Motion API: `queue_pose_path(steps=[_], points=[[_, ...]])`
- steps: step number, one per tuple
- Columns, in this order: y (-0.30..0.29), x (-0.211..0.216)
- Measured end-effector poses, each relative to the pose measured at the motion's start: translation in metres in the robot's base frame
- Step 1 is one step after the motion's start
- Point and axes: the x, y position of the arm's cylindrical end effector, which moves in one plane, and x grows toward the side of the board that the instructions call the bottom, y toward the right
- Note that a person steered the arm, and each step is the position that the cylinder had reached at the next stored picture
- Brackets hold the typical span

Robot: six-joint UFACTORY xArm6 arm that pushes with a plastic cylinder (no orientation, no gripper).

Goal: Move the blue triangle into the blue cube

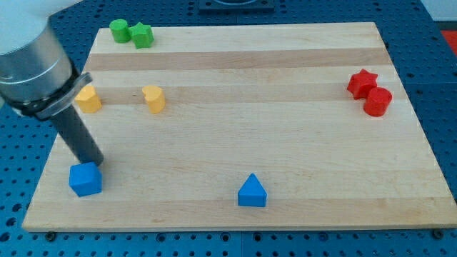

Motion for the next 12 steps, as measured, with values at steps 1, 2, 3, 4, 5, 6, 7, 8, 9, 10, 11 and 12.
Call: queue_pose_path(steps=[1,2,3,4,5,6,7,8,9,10,11,12], points=[[-0.013,0.011],[-0.013,0.012],[-0.013,0.013],[-0.007,0.0],[0.022,-0.016],[0.075,-0.016],[0.145,-0.016],[0.214,-0.013],[0.268,0.009],[0.315,0.033],[0.335,0.049],[0.332,0.068]])
